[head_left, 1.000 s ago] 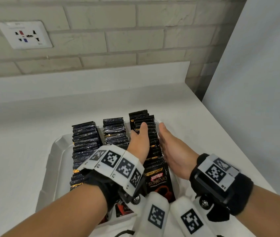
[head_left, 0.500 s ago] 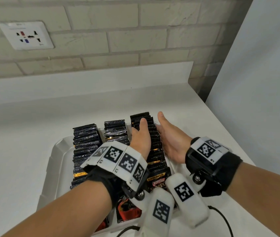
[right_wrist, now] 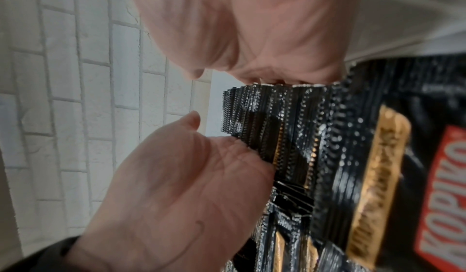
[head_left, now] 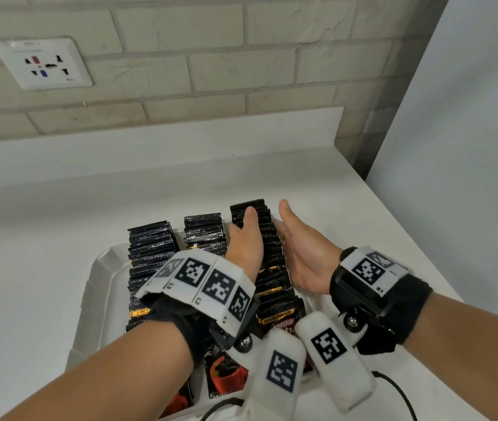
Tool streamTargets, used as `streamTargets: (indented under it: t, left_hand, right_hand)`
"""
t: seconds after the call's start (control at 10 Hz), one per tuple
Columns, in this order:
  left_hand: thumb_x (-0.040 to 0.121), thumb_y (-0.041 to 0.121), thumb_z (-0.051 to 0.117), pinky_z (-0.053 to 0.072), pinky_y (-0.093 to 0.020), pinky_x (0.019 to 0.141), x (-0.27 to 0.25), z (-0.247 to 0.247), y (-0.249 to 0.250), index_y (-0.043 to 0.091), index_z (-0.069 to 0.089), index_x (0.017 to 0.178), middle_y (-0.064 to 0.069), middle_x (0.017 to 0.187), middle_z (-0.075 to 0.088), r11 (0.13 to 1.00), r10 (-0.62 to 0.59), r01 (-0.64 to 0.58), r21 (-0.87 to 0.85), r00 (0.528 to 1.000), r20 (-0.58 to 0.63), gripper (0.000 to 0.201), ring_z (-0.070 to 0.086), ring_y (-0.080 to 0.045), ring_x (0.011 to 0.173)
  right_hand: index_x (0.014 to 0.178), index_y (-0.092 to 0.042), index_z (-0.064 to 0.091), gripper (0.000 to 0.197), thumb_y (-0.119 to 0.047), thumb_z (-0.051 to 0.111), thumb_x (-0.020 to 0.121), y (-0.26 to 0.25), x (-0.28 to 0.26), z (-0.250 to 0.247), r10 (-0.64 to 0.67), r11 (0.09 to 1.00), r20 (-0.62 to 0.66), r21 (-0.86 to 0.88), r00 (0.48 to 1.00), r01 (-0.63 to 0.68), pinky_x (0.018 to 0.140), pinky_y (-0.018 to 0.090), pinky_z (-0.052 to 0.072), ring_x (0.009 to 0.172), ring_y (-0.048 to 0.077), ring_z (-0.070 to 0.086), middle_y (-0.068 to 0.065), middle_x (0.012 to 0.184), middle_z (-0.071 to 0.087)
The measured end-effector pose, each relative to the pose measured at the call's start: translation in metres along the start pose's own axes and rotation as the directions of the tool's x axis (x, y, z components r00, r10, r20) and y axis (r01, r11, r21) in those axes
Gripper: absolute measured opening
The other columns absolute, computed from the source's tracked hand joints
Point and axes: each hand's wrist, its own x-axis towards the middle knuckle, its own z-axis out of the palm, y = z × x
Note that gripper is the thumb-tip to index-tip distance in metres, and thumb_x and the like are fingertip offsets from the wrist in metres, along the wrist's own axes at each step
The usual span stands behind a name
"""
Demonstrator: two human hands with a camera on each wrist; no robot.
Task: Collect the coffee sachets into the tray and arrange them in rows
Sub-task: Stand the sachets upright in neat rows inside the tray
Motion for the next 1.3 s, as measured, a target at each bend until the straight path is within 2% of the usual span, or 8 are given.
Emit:
streamTargets:
  t: [0.4,0.5,0.6,0.7,0.8,0.9,1.0,1.3]
  left_hand:
    - [0.044,0.085,0.035,0.03,-0.051,0.108,0.001,-0.002,-0.002,0.034,0.038,0.138,-0.004,0.143,0.044,1.0,0.007,-0.006,-0.013,1.0,0.031,0.108,0.042,-0.031,0.13]
    - [0.043,0.089,0.035,0.03,-0.052,0.107,0.004,-0.002,-0.004,0.034,0.037,0.138,-0.005,0.145,0.042,1.0,0.011,-0.012,0.002,0.998,0.056,0.11,0.042,-0.031,0.13]
    - [0.042,0.09,0.032,0.033,-0.054,0.105,-0.004,-0.001,0.001,0.027,0.035,0.14,-0.011,0.143,0.044,0.998,0.027,-0.029,0.049,0.999,0.035,0.116,0.044,-0.037,0.128]
    - [0.063,0.082,0.033,0.023,-0.049,0.113,-0.052,-0.004,0.035,0.023,0.022,0.147,-0.005,0.154,0.026,0.995,0.088,-0.09,0.045,0.995,0.04,0.103,0.029,-0.029,0.139]
    - [0.085,0.067,0.028,0.011,-0.036,0.118,-0.078,-0.01,0.051,0.015,0.009,0.15,-0.002,0.157,0.014,0.976,0.199,-0.206,0.07,0.976,0.089,0.085,0.017,-0.016,0.143]
    - [0.096,0.054,0.021,0.024,0.004,0.082,-0.095,-0.033,0.064,0.015,0.018,0.148,0.0,0.149,0.031,0.92,0.318,-0.339,0.197,0.939,0.13,0.065,0.036,-0.006,0.128]
    - [0.093,0.06,0.024,0.039,-0.013,0.092,-0.108,-0.073,0.082,0.018,0.032,0.143,0.0,0.14,0.044,0.896,0.394,-0.396,0.202,0.918,0.051,0.066,0.041,-0.011,0.12]
    - [0.1,0.027,0.024,0.027,-0.026,0.106,-0.147,-0.1,0.063,0.003,0.03,0.142,-0.012,0.148,0.037,0.968,0.158,-0.203,0.145,0.949,0.273,0.049,0.034,-0.023,0.136]
  right_hand:
    - [0.117,-0.026,0.056,0.052,-0.059,0.023,0.092,-0.003,-0.002,0.002,-0.011,0.993,0.0,-0.117,1.0,0.011,0.088,0.031,0.049,0.098,0.013,0.063,0.002,0.109,0.066]
    - [0.119,-0.024,0.042,0.045,-0.053,0.019,0.094,-0.015,-0.02,0.01,-0.071,0.956,-0.043,-0.289,0.997,0.055,0.078,0.014,0.042,0.081,-0.005,0.058,-0.027,0.089,0.044]
    - [0.145,-0.019,0.018,0.062,-0.053,0.019,0.093,-0.031,-0.034,0.007,-0.193,0.878,-0.022,-0.451,0.981,0.162,0.107,0.023,0.019,0.132,0.001,0.026,-0.013,0.138,0.036]
    - [0.146,-0.016,0.021,0.055,-0.041,0.025,0.097,-0.052,-0.045,0.011,-0.294,0.768,-0.023,-0.601,0.956,0.222,0.108,0.019,0.016,0.139,0.006,0.02,-0.005,0.153,0.023]
    - [0.142,-0.01,0.032,0.044,-0.025,0.032,0.1,-0.067,-0.039,0.013,-0.271,0.394,0.062,-0.904,0.961,0.169,0.101,0.014,0.021,0.136,0.01,0.028,0.0,0.149,0.033]
    - [0.145,-0.01,0.025,0.047,-0.008,0.034,0.098,-0.065,-0.02,0.017,-0.134,0.062,0.08,-0.994,0.988,0.089,0.113,0.029,0.02,0.138,0.019,0.027,0.006,0.151,0.028]
    - [0.147,-0.01,0.017,0.058,0.007,0.029,0.093,-0.061,-0.007,0.025,-0.07,-0.097,0.089,-0.992,0.994,0.082,0.111,0.029,0.025,0.136,0.021,0.029,0.006,0.152,0.023]
    - [0.148,-0.015,0.003,0.058,-0.011,0.032,0.099,-0.064,-0.006,0.036,-0.073,-0.133,0.115,-0.986,0.991,0.104,0.114,0.024,0.011,0.143,0.015,0.011,0.002,0.156,0.007]
